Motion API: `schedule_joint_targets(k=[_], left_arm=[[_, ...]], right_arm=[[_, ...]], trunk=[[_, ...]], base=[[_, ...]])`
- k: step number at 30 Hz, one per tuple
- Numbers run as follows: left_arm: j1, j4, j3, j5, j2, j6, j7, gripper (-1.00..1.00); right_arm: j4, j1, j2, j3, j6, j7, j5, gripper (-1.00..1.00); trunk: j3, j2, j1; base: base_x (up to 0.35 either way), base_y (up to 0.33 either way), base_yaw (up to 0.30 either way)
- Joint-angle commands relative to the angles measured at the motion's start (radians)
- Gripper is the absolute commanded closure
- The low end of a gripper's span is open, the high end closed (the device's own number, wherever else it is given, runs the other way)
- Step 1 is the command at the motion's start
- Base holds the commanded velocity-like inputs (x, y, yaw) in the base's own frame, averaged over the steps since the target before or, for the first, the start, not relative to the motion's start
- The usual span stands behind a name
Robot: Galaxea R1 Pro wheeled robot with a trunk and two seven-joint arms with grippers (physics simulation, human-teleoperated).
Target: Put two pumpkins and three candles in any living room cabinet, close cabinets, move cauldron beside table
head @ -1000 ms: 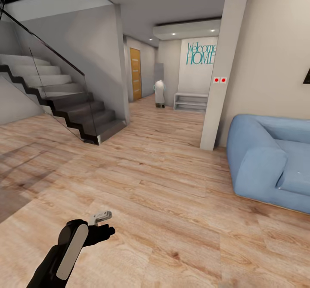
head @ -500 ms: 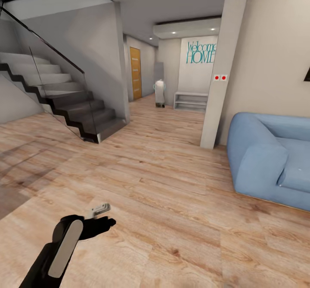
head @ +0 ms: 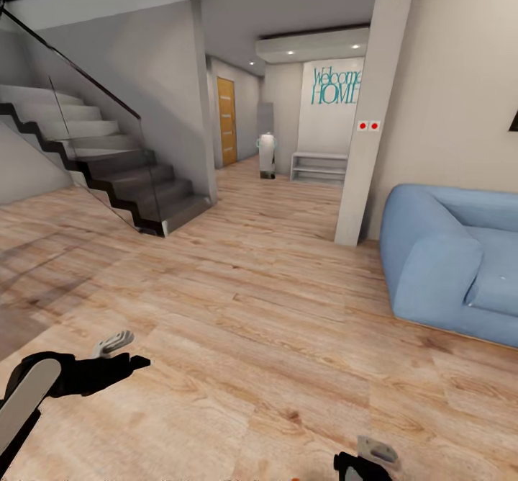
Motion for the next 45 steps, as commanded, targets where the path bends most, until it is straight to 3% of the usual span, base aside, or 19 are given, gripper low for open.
schedule_joint_targets(k=[1, 6, 12, 17, 19, 22, 24, 27, 45], left_arm=[[-0.001, -0.001, -0.002, 0.015, 0.004, 0.001, 0.011, -1.00], [-0.001, 0.000, 0.001, 0.017, 0.016, 0.001, 0.012, -1.00], [-0.001, 0.001, 0.003, 0.020, 0.042, 0.001, 0.012, -1.00], [-0.001, 0.001, 0.005, 0.029, 0.107, 0.001, 0.011, -1.00], [-0.001, 0.002, 0.006, 0.063, 0.132, 0.001, 0.011, -1.00], [-0.001, 0.003, 0.007, 0.159, 0.152, 0.001, 0.011, -1.00], [-0.001, 0.004, 0.006, 0.197, 0.159, 0.001, 0.011, -1.00], [-0.001, 0.005, 0.006, 0.218, 0.165, 0.001, 0.011, -1.00], [-0.001, 0.004, 0.001, 0.228, 0.165, 0.001, 0.011, -1.00]], right_arm=[[-0.002, -0.019, -0.001, 0.008, 0.031, -0.009, -0.006, -1.00], [0.015, -0.049, -0.001, 0.003, 0.068, -0.010, -0.009, -1.00], [0.062, -0.056, -0.009, -0.065, 0.076, -0.007, -0.009, -1.00], [0.064, -0.055, -0.012, -0.081, 0.074, -0.007, -0.009, -1.00], [0.064, -0.055, -0.012, -0.082, 0.072, -0.004, -0.009, -1.00], [0.064, -0.055, -0.012, -0.082, 0.070, 0.008, -0.009, -1.00], [0.064, -0.055, -0.013, -0.082, 0.068, 0.022, -0.008, -1.00], [0.064, -0.055, -0.014, -0.081, 0.066, 0.034, -0.007, -1.00], [0.064, -0.051, -0.009, -0.078, 0.042, 0.038, -0.006, -1.00]], trunk=[[-0.004, -0.008, 0.004], [-0.020, -0.043, 0.023], [-0.039, -0.085, 0.046], [-0.055, -0.120, 0.065], [-0.061, -0.134, 0.073], [-0.070, -0.155, 0.084], [-0.076, -0.169, 0.092], [-0.086, -0.190, 0.103], [-0.142, -0.316, 0.172]], base=[[0.000, 0.000, 0.000], [0.000, 0.000, 0.000], [0.000, 0.000, 0.000], [0.000, 0.000, 0.000], [0.000, 0.000, 0.000], [0.000, 0.000, 0.000], [0.000, 0.000, 0.000], [0.000, 0.000, 0.000], [0.000, 0.000, 0.000]])
